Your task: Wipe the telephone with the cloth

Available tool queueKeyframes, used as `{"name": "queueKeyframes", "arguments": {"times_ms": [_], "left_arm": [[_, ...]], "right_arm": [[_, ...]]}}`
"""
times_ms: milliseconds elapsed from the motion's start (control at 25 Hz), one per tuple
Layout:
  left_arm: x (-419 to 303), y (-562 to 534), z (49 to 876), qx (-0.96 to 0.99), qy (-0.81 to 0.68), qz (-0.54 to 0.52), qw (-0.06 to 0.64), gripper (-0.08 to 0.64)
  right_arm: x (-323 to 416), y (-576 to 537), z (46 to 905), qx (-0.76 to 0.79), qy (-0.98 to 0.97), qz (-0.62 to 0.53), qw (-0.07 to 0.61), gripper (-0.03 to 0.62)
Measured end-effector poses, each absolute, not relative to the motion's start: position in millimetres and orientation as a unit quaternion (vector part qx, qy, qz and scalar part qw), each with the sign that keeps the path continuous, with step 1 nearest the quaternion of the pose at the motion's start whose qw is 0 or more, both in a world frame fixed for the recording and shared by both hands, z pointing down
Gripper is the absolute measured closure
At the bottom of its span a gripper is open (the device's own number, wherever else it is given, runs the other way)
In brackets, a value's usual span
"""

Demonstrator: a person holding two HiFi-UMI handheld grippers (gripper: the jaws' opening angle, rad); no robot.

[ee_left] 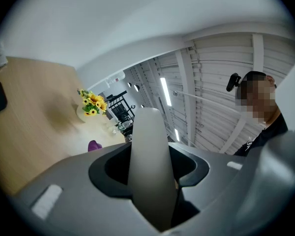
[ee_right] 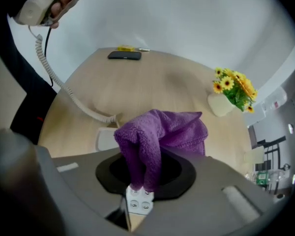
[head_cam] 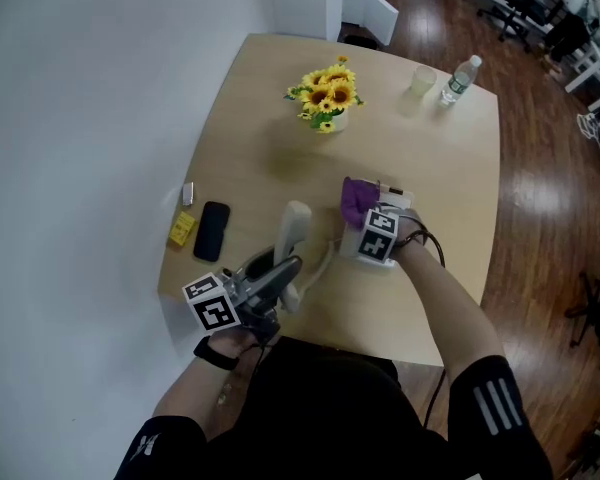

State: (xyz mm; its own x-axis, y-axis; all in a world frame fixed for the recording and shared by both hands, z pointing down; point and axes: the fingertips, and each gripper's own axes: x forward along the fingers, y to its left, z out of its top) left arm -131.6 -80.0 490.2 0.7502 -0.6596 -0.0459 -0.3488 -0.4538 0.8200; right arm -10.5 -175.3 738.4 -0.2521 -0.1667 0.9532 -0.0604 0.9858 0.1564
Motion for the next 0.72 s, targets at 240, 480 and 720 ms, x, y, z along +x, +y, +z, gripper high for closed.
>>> {"name": "queueKeyframes", "arguments": {"times_ms": [240, 480, 720], "left_arm": [[-126.2, -87.5, 485.3, 0.840, -0.293, -0.180, 0.420, 0.354], [-119.2, -83.8, 487.6, 0.842, -0.288, -0.173, 0.423, 0.354], [-115.7, -79.4, 487.6, 0.844, -0.284, -0.168, 0.423, 0.355]], "right_arm": [[-16.3, -131.5, 752.8, 0.076, -0.796, -0.037, 0.600, 0.518], [-25.2, -82.1, 768.3, 0.043, -0.790, -0.047, 0.609, 0.518], [-27.9, -73.2, 776.0, 0.056, -0.794, -0.022, 0.605, 0.518]]}}
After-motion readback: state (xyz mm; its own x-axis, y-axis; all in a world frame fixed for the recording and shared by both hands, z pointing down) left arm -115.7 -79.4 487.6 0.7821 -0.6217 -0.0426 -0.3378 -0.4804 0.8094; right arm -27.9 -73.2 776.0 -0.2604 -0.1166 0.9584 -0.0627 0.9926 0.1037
